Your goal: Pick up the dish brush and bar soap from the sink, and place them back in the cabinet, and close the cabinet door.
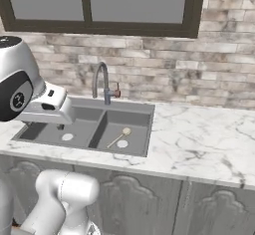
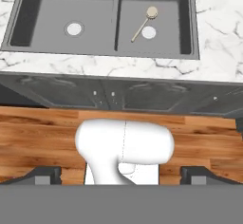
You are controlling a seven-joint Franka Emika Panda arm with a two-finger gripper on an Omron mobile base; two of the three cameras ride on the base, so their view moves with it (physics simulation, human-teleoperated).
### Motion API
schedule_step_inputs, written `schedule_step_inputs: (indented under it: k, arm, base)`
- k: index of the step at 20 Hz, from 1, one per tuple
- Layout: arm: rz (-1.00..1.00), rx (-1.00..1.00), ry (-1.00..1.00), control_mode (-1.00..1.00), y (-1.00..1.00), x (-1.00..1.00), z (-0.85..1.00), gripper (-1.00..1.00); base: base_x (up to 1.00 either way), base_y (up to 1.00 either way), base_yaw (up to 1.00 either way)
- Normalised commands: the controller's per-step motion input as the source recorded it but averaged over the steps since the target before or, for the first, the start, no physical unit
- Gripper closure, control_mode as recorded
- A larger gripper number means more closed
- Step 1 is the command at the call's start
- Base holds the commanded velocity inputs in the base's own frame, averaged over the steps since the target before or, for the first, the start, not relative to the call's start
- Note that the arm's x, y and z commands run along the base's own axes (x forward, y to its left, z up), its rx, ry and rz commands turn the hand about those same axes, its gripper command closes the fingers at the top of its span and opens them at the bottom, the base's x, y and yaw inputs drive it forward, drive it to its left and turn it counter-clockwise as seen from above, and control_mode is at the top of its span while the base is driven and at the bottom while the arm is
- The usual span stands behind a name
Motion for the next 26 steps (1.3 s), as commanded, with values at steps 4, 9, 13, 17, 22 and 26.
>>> schedule_step_inputs:
  k: [4, 9, 13, 17, 22, 26]
  arm:
    - [0.0, 0.0, 0.0, 1.0, 0.0, 0.0, 0.0, -1.0]
    - [0.0, 0.0, 0.0, 1.0, 0.0, 0.0, 0.0, -1.0]
    - [0.0, 0.0, 0.0, 1.0, 0.0, 0.0, 0.0, -1.0]
    - [0.0, 0.0, 0.0, 1.0, 0.0, 0.0, 0.0, -1.0]
    - [0.0, 0.0, 0.0, 1.0, 0.0, 0.0, 0.0, -1.0]
    - [0.0, 0.0, 0.0, 1.0, 0.0, 0.0, 0.0, -1.0]
  base:
    - [0.44, -0.58, 0.0]
    - [0.55, -0.36, 0.0]
    - [0.41, -0.02, -0.01]
    - [0.35, 0.01, -0.05]
    - [0.41, 0.17, -0.12]
    - [0.45, 0.21, -0.13]
